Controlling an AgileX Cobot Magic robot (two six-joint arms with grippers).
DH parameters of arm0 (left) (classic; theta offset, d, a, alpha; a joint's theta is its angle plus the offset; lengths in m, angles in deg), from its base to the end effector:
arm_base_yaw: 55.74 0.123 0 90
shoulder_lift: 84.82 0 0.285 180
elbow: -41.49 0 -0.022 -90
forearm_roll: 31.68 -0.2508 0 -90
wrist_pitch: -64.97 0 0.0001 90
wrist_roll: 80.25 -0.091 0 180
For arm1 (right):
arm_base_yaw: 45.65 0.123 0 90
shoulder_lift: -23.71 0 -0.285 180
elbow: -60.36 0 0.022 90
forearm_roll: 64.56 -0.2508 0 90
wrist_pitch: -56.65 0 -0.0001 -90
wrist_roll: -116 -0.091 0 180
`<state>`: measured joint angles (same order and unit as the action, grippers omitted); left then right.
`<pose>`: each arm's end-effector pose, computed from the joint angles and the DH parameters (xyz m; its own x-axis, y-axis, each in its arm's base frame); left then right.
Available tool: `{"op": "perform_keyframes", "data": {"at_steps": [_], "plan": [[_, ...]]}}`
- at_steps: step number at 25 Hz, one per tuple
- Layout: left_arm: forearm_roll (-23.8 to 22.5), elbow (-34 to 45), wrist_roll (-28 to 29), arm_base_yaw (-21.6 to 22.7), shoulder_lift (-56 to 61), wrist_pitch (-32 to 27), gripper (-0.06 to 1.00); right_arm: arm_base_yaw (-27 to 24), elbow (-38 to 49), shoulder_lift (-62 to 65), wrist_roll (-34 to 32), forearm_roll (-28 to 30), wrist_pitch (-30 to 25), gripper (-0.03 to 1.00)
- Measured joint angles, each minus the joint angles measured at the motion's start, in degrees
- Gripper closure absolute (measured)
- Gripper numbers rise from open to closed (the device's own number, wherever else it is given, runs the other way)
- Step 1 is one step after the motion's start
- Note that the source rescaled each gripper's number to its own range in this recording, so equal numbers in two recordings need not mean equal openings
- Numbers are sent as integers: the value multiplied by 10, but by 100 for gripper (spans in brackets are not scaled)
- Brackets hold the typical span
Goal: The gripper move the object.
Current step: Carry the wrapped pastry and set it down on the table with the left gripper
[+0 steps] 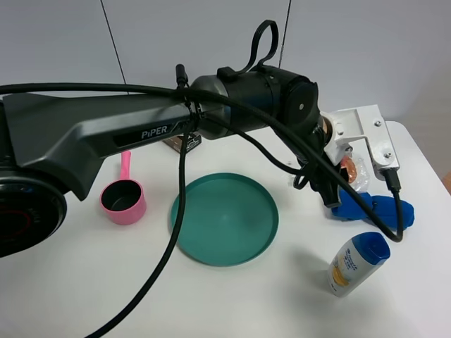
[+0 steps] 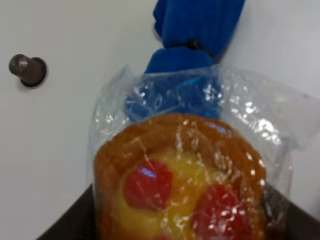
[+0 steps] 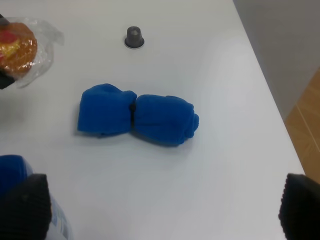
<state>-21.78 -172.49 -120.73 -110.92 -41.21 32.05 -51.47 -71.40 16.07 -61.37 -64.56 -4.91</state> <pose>0.2900 -0.4318 0.2231 0.1135 0.7646 -0.6345 0.9386 0.1268 0.3207 -0.0064 0.0007 0.2778 -0.4626 0.0010 -0.8866 0.0803 0.9959 -0.0407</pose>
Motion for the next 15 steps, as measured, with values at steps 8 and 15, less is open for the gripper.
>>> {"op": "perform_keyframes", "data": {"at_steps": [8, 15], "plan": [[2, -2, 0, 26, -28, 60, 94, 0, 0, 0, 0, 0, 0, -3], [2, -2, 0, 32, -77, 77, 94, 0, 0, 0, 0, 0, 0, -3]]}}
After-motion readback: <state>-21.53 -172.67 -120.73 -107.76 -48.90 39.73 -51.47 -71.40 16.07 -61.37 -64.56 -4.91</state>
